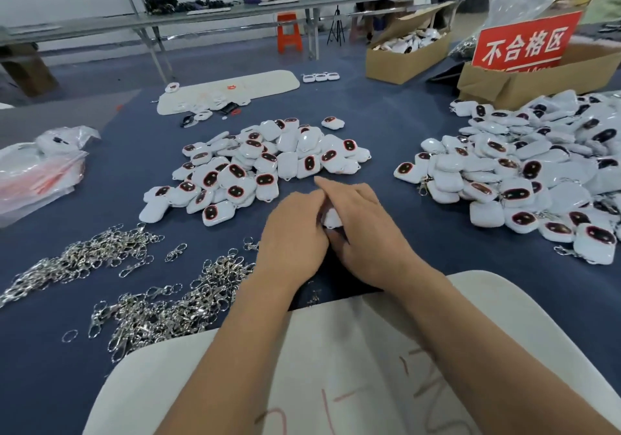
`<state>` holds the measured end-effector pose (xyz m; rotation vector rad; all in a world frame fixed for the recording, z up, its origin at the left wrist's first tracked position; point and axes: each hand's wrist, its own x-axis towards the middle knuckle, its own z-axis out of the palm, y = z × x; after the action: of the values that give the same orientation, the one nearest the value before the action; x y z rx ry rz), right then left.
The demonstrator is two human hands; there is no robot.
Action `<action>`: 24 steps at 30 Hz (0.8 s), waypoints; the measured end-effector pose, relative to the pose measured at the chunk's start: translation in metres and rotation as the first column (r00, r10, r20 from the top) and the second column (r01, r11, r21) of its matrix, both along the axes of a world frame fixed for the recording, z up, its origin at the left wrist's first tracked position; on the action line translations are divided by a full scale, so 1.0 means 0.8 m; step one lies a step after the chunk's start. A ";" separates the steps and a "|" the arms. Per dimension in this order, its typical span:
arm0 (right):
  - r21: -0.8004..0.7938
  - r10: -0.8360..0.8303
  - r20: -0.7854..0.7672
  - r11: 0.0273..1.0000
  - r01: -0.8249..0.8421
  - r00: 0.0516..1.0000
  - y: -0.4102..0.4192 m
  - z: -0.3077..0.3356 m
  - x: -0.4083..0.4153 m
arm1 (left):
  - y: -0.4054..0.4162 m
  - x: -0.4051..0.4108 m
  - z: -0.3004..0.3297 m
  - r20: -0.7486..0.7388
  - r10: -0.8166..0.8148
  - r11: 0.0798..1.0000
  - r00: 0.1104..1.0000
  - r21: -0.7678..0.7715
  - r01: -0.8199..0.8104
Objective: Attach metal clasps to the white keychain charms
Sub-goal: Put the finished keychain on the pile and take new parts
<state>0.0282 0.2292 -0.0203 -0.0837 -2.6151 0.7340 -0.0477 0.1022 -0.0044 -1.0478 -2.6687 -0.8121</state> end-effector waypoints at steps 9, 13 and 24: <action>-0.066 0.115 0.002 0.991 -0.114 0.993 -0.012 0.006 0.006 | -0.051 -0.008 -0.017 0.144 0.105 0.900 0.984 0.407 -0.156; -0.137 0.290 0.259 0.955 -0.263 0.921 -0.019 0.021 0.015 | -0.055 -0.002 -0.015 0.060 0.118 0.879 0.991 0.459 -0.132; -0.209 0.299 0.292 0.947 -0.245 0.908 -0.012 0.022 0.015 | -0.044 0.006 -0.012 0.064 0.015 0.818 0.998 0.574 -0.049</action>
<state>0.0398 0.2195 -0.0027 0.1299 -2.9028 1.1244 -0.0425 0.0668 -0.0136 -0.8186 -2.2175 -1.5315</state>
